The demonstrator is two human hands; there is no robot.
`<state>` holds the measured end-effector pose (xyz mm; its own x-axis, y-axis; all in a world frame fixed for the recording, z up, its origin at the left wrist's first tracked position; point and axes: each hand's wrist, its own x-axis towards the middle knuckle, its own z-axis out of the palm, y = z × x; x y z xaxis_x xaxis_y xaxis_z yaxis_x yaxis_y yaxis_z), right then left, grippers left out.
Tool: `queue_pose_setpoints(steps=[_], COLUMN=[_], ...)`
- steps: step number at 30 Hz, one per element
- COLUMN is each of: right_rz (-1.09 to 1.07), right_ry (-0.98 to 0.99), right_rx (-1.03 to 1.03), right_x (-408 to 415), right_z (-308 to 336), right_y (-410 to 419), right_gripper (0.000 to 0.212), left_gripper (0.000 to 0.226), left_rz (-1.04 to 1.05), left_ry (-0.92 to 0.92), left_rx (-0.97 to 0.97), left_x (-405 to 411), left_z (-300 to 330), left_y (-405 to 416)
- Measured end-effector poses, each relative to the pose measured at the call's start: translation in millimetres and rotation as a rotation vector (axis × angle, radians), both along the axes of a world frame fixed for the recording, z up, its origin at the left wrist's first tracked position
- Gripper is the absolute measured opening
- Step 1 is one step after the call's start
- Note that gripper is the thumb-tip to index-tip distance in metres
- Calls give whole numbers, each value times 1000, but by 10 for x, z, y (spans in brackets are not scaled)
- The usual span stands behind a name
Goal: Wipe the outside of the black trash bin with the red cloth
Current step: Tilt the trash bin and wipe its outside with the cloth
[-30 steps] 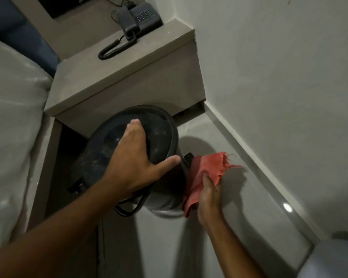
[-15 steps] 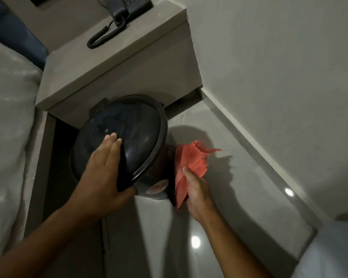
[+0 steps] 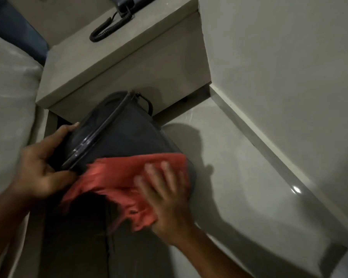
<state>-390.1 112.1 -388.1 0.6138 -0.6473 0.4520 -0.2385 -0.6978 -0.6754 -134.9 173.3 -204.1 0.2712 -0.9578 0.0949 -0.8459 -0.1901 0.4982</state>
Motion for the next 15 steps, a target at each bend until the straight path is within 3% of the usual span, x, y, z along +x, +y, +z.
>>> queue_pose_setpoints(steps=[2, 4, 5, 7, 10, 13, 15], right_rz=[-128, -228, -281, -274, -195, -101, -120], right_ry=[11, -159, -210, -293, -304, -162, -119], right_rx=[333, 692, 778, 693, 396, 149, 165], right_x=[-150, -77, 47, 405, 750, 449, 127], right_z=[-267, -175, -15, 442, 914, 401, -121], right_y=[-131, -325, -481, -694, -538, -155, -111], right_gripper=[66, 36, 26, 24, 51, 69, 67], left_gripper=[102, 103, 104, 104, 104, 107, 107], left_rz=[-72, -82, -92, -95, -64, -45, -40], left_ry=[-33, -91, -112, -99, -53, -61, -71], left_rx=[5, -26, -38, -52, -68, -67, -49], left_x=[-44, -146, -190, -225, -194, -153, -118], left_z=[58, 66, 41, 42, 44, 14, 4], left_y=[-23, -30, -34, -39, -37, -1, 4])
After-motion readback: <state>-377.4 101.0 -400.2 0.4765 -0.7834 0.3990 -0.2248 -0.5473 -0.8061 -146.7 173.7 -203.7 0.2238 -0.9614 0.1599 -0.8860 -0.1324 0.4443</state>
